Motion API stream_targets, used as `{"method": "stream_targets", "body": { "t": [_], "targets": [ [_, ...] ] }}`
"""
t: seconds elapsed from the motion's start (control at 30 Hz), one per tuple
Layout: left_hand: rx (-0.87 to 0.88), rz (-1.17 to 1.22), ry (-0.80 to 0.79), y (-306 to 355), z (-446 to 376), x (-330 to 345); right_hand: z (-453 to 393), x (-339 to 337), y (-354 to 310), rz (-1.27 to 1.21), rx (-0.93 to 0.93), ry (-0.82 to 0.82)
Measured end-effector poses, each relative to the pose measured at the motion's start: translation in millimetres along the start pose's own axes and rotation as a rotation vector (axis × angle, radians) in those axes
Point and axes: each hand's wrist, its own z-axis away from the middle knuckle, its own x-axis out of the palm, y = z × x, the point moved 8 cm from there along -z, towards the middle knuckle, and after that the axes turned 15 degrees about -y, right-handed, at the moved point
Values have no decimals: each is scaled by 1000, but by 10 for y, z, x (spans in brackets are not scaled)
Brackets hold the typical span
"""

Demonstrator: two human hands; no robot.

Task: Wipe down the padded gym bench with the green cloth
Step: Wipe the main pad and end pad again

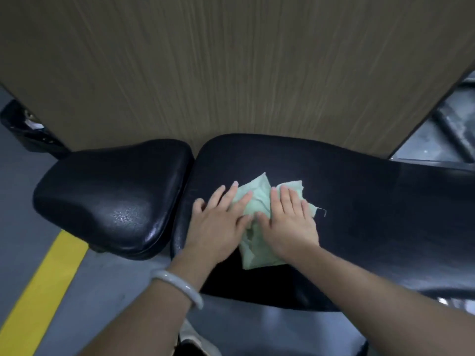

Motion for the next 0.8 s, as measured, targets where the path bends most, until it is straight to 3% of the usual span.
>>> {"method": "stream_targets", "body": {
  "t": [0.1, 0.2, 0.3, 0.47, 0.53, 0.67, 0.8],
  "targets": [
    [11, 12, 88, -452, -3, 82, -185, -9, -203, 66, 221, 19],
    [-16, 133, 210, -613, 35, 145, -435, -174, -332, 64, 240, 23],
    [10, 281, 329, -641, 83, 107, -535, -211, -428, 182, 177, 48],
    [19, 348, 345, -663, 75, 94, -112, 116, -687, 317, -184, 99],
    [39, 367, 350, -644, 88, 97, 56, 240, -673, 334, -179, 106],
    [6, 624, 385, -790, 121, 88, 308, 464, -685, 318, -178, 128],
    [-4, 685, 399, -822, 122, 96, 517, 555, -682, 216, -88, 255]
  ]
}}
